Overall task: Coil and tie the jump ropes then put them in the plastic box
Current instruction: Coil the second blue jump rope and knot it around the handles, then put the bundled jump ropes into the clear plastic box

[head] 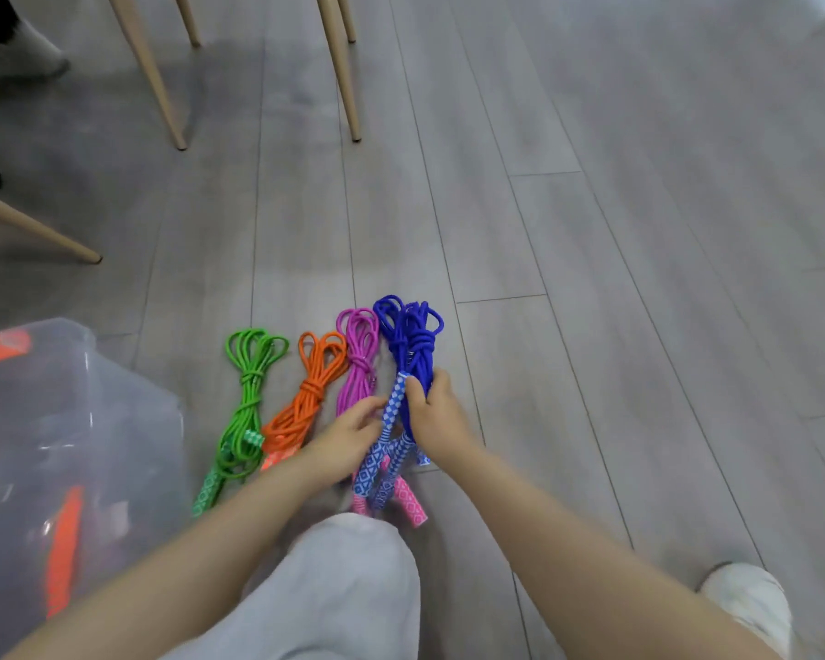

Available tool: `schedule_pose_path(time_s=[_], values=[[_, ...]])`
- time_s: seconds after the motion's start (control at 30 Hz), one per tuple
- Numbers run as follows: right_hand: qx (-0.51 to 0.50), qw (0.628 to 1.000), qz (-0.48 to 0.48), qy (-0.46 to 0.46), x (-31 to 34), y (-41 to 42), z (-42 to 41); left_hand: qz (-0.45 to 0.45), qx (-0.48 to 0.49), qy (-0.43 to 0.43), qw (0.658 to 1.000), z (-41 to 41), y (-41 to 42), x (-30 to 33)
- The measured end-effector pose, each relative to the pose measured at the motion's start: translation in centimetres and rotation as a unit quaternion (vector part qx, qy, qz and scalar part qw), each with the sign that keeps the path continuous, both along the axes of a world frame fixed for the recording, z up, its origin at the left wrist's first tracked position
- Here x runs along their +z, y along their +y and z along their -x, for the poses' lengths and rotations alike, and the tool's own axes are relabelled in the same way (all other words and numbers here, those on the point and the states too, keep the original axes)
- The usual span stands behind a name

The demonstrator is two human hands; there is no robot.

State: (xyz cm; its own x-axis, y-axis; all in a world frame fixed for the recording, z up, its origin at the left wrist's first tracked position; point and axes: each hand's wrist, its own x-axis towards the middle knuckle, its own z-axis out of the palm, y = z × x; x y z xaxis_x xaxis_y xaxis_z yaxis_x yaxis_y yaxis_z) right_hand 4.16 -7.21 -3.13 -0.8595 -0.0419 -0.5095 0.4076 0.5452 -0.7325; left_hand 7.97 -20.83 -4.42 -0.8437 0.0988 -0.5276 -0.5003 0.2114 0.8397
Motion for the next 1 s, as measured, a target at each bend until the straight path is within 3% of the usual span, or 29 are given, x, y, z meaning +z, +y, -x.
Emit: schedule_pose_path(time_s=[0.33, 0.43, 0.53, 0.6, 0.77, 1.0], values=[[0.11, 0.993, -0.041, 0.016, -7.1, -1.3, 0.3, 0.221, -0.018, 0.077, 0.972, -1.3, -1.9, -6.8], [0.187, 0.977, -0.098, 0.034, -8.6, -1.0, 0.4, 0.328, -0.126, 0.099, 0.931, -1.6, -2.4, -7.8], [0.308, 0.935, -0.168, 0.047, -8.6, -0.8, 0.5, 0.425, -0.219, 0.073, 0.875, -1.4, -2.6, -7.8], [0.32, 0.929, -0.177, 0.056, -7.8, -0.5, 0.4, 0.433, -0.234, 0.055, 0.869, -1.1, -2.6, -7.4], [0.298, 0.936, -0.16, 0.097, -4.4, 0.6, 0.3, 0.41, -0.186, 0.047, 0.892, -0.3, -3.7, -4.8], [0.404, 0.857, -0.265, 0.178, 3.0, 0.9, 2.4, 0.461, -0.069, 0.086, 0.881, -1.4, -6.5, 1.3]])
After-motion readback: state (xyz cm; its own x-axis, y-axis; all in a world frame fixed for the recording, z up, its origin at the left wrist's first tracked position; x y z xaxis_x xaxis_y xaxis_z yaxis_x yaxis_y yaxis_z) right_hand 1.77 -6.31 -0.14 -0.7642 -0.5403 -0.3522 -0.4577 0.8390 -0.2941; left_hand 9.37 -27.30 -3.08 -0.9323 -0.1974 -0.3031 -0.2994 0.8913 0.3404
